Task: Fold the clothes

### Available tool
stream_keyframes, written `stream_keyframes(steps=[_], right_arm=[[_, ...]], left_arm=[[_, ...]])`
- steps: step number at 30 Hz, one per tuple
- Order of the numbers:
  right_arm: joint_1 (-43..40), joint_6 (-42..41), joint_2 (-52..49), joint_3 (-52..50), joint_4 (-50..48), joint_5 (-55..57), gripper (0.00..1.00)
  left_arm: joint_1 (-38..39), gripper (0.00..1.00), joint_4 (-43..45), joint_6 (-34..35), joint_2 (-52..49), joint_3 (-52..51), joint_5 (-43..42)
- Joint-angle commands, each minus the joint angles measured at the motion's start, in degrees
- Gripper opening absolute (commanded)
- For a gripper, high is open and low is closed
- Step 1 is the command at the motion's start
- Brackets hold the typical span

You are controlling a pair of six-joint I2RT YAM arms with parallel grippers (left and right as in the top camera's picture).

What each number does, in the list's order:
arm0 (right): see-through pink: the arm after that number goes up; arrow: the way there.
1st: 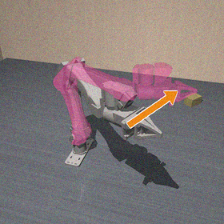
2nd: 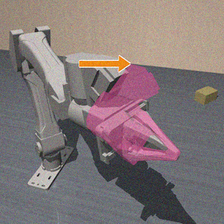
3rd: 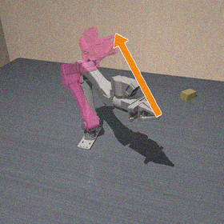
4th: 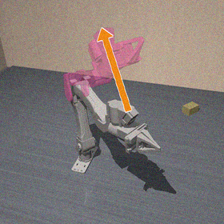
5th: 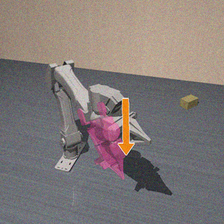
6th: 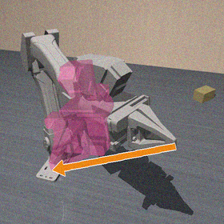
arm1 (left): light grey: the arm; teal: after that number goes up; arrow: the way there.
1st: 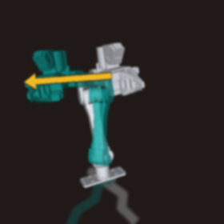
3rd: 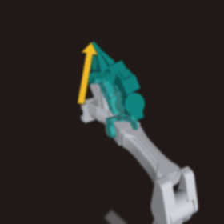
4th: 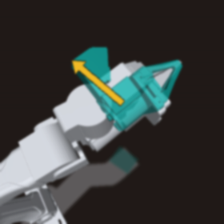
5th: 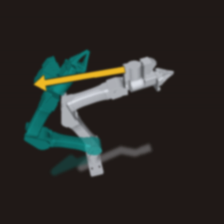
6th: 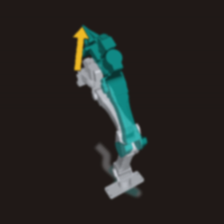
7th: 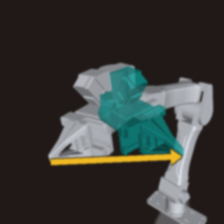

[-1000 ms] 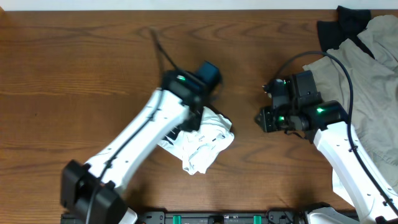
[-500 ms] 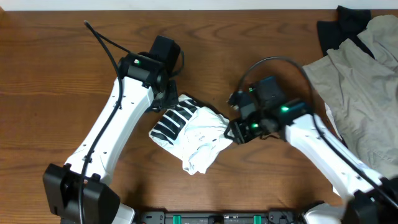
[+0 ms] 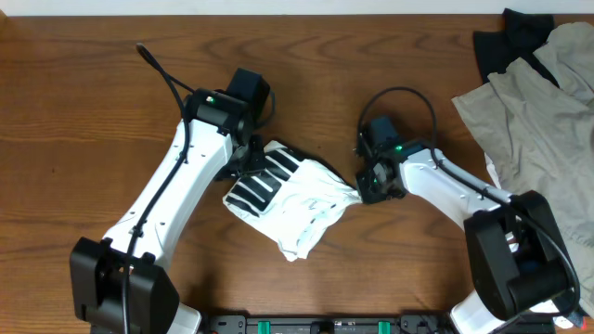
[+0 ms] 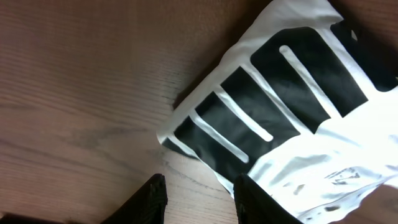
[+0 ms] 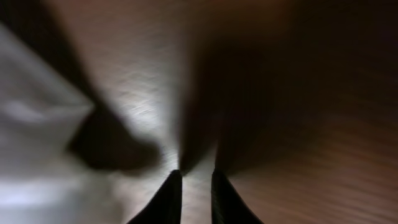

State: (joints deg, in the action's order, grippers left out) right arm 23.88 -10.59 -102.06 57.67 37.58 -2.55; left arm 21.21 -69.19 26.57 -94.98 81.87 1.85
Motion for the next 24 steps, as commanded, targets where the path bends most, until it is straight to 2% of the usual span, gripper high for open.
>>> stream_keyframes(steps=[1, 5, 9, 13, 16, 20, 24], right_arm=[[-0.2, -2.0, -0.1, 0.2, -1.1, 3.2, 0.17], [-0.2, -2.0, 0.9, 1.0, -0.5, 3.2, 0.20], [-0.2, -2.0, 5.1, 3.6, 3.9, 2.2, 0.20], [1.0, 0.8, 11.9, 6.8, 9.1, -8.1, 0.22], [3.4, 4.0, 16.5, 6.8, 12.4, -11.8, 0.24], [8.8, 10.0, 18.5, 6.8, 18.5, -12.3, 0.26], [15.0, 10.9, 18.2, 5.0, 19.4, -13.2, 0.26]], left_arm=[[0.0, 0.38, -0.5, -0.6, 0.1, -0.7, 0.0], [0.0, 0.39, -0.5, -1.4, 0.1, -0.7, 0.1], [-0.1, 0.39, 0.3, -5.7, 0.1, -0.7, 1.0], [-1.3, 0.39, 2.4, -6.0, 0.1, -0.7, 4.0], [-4.3, 0.43, 4.5, -5.9, 0.1, -0.7, 3.7], [-10.0, 0.46, 7.2, -6.0, 0.1, -0.7, -0.7], [-14.3, 0.46, 8.1, -7.6, 0.1, -0.7, -8.3]])
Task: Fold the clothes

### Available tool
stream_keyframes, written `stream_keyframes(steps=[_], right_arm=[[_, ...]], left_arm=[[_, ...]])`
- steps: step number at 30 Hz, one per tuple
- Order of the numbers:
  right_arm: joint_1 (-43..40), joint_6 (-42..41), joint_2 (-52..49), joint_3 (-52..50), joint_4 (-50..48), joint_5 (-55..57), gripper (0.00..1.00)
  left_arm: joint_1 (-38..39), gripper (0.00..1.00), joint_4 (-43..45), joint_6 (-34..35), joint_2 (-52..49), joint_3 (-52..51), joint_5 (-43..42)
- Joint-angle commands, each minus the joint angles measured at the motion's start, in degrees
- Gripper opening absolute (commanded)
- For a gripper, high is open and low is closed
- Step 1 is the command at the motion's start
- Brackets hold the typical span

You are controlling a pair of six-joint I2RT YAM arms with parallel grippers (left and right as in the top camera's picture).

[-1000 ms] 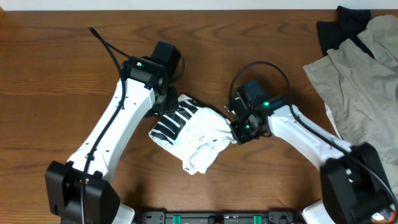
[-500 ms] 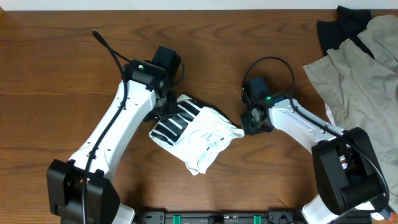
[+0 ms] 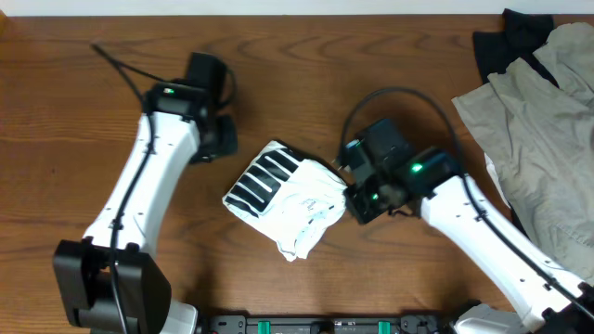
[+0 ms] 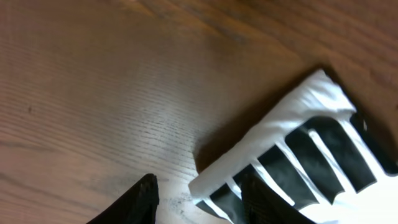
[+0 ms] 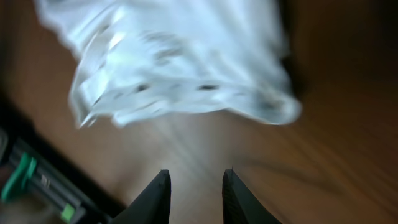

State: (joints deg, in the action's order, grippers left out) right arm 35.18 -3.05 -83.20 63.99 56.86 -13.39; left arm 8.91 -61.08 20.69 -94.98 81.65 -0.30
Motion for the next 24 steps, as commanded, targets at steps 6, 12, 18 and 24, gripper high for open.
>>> stream_keyframes(steps=[6, 12, 18, 24], right_arm=[[13.2, 3.4, -1.7, -5.1, -5.3, -2.3, 0.30], [18.1, 2.5, -4.5, -7.0, -12.4, -1.6, 0.39], [18.9, -3.8, -9.6, -7.0, -17.3, 0.3, 0.39], [19.6, -9.4, -13.6, -7.0, -20.5, -0.6, 0.39]], left_arm=[[-1.9, 0.46, -0.3, -5.5, 0.1, -0.6, -9.8], [-1.4, 0.47, -0.3, -8.6, -1.4, -2.1, -11.6], [-1.4, 0.47, 0.2, -14.1, -4.4, -5.4, -17.3], [-1.4, 0.47, 0.5, -14.7, -6.7, -6.0, -17.2]])
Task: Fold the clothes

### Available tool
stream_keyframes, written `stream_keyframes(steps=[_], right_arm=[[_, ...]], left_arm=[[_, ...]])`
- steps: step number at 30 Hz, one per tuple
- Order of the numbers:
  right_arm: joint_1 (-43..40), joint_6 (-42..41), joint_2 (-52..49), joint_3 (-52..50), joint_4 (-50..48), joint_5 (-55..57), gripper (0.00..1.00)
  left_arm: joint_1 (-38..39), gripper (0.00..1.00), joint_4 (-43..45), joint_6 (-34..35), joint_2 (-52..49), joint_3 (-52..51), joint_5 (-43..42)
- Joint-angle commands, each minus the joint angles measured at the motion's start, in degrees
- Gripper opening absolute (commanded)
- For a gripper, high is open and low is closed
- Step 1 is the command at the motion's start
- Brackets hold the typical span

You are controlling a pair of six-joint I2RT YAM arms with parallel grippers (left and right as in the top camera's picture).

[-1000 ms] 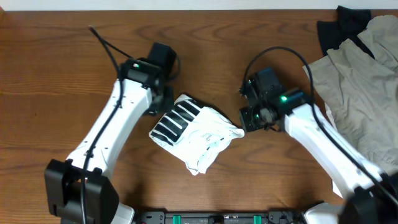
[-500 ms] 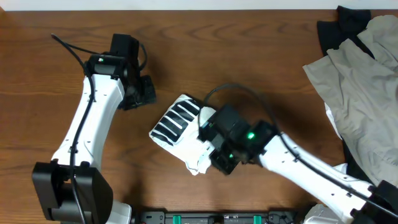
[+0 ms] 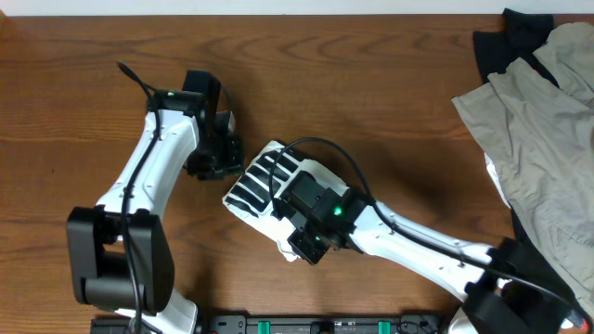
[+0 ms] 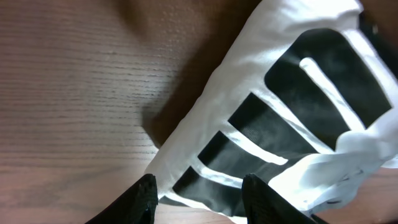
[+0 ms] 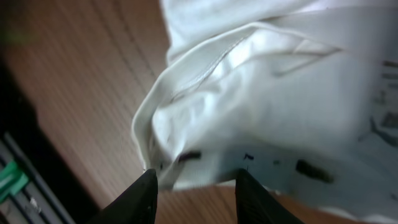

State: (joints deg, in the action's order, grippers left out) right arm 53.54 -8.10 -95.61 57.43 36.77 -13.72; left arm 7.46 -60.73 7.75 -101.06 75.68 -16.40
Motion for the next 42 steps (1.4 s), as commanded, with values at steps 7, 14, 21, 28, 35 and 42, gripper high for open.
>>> stream_keyframes(steps=[7, 14, 21, 28, 35, 42], right_arm=[[1.7, -6.9, -1.6, -0.4, -0.4, -0.3, 0.14], [1.6, -8.7, -1.6, -0.4, 0.3, -0.2, 0.01], [1.6, -10.4, -1.6, -0.4, 6.0, -0.4, 0.01], [1.5, -11.0, -1.6, -0.4, 17.6, -0.2, 0.02], [1.5, -11.2, -1.6, -0.4, 17.2, 1.7, 0.06], [1.4, -11.2, -1.6, -0.4, 13.4, 4.7, 0.32]], left_arm=[[0.0, 0.48, 1.6, -1.8, -1.9, -1.7, -1.1], [0.0, 0.51, 5.7, -1.7, -1.9, -6.7, -1.2], [0.0, 0.51, 10.7, -1.5, -1.9, -10.8, -1.2], [0.0, 0.51, 15.3, -0.3, -1.9, -15.7, -1.2], [0.0, 0.51, 15.5, -0.2, -1.9, -17.4, -1.2], [0.0, 0.49, 12.9, -0.2, -1.9, -17.4, -1.1]])
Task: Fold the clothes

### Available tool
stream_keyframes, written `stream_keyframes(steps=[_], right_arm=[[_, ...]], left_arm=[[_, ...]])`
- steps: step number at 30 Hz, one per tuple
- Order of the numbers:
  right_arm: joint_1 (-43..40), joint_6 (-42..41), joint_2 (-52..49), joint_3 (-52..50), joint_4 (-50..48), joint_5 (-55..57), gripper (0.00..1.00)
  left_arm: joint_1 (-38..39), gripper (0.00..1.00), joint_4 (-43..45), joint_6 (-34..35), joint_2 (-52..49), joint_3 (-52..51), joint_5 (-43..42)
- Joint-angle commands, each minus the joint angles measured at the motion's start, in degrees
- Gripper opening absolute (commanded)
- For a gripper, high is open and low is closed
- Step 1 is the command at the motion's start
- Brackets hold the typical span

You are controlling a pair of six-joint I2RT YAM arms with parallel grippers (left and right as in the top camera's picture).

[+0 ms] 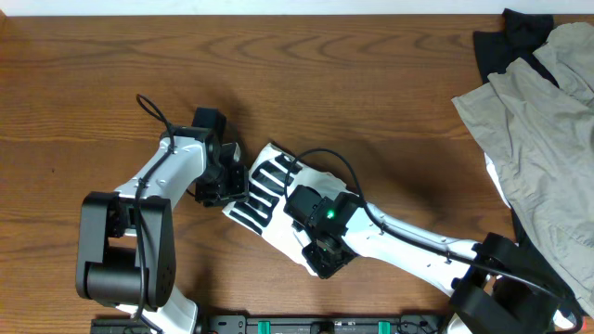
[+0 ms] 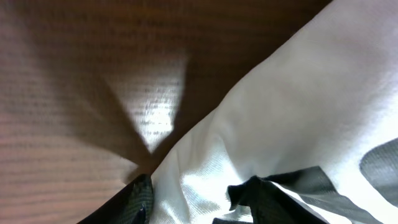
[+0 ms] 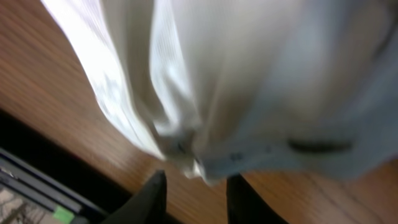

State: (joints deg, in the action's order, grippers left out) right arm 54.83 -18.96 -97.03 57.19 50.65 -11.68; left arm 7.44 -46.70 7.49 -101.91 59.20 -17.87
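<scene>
A crumpled white garment with black stripes (image 1: 277,190) lies on the wooden table near the front. My left gripper (image 1: 228,186) is open at its left edge. In the left wrist view the white cloth (image 2: 267,112) runs down between the two fingers (image 2: 138,202) of that gripper (image 2: 196,205). My right gripper (image 1: 327,260) is open at the garment's front corner. In the right wrist view the bunched hem (image 3: 193,158) hangs just above the gap of that gripper (image 3: 194,199). The right arm lies across the garment and hides part of it.
A heap of unfolded clothes, grey-beige (image 1: 538,111) over black (image 1: 509,42), fills the table's right side. A black rail (image 1: 325,326) runs along the front edge, close below the right gripper. Bare wood (image 1: 371,83) stretches behind the garment.
My left gripper has come down and right from beside the garment's left edge onto it, with cloth now between its fingers. My right gripper has shifted toward the front corner; the garment reaches further forward.
First my left gripper was open over the striped part and my right was shut at the garment's right corner. Then the left stood off to the upper left, the right open. Later the right arm lay across the garment. Now both are open at its edges.
</scene>
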Motion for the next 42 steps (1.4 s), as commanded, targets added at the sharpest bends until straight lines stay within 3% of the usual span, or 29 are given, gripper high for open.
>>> stream_keyframes(steps=[1, 5, 10, 14, 19, 27, 39, 42], right_arm=[[-0.1, -0.7, -0.2, -0.2, -0.5, 3.7, 0.30], [-2.5, -5.8, -0.2, -0.2, -0.4, 9.5, 0.19], [-7.8, -7.3, -0.2, -0.2, -0.7, 13.1, 0.21], [-13.2, -6.4, -0.2, -0.2, -0.7, 13.9, 0.21], [-17.0, -3.2, -0.2, 0.2, -1.5, 11.8, 0.20], [-15.2, 4.6, 0.8, 7.1, -0.9, 1.2, 0.21], [-9.4, 2.4, 1.2, 11.1, -1.5, -0.8, 0.19], [-9.0, -2.4, 1.2, 11.1, -0.2, 4.0, 0.15]], left_arm=[[0.0, 0.45, -1.8, 0.1, -1.1, -0.9, 0.3], [0.0, 0.19, -4.5, 0.1, -1.1, -0.9, 0.4], [0.0, 0.06, -8.7, 0.5, -1.1, -0.9, 0.7], [0.0, 0.06, -13.2, 5.7, -1.1, -0.9, 4.4], [0.0, 0.09, -15.9, 6.2, -1.1, -0.9, 5.0], [0.0, 0.29, -16.3, 6.1, -1.1, -0.9, 5.0], [0.0, 0.30, -10.7, 5.9, 8.2, 4.4, 7.0], [0.0, 0.29, -6.4, 5.6, 12.2, 4.5, 6.3]])
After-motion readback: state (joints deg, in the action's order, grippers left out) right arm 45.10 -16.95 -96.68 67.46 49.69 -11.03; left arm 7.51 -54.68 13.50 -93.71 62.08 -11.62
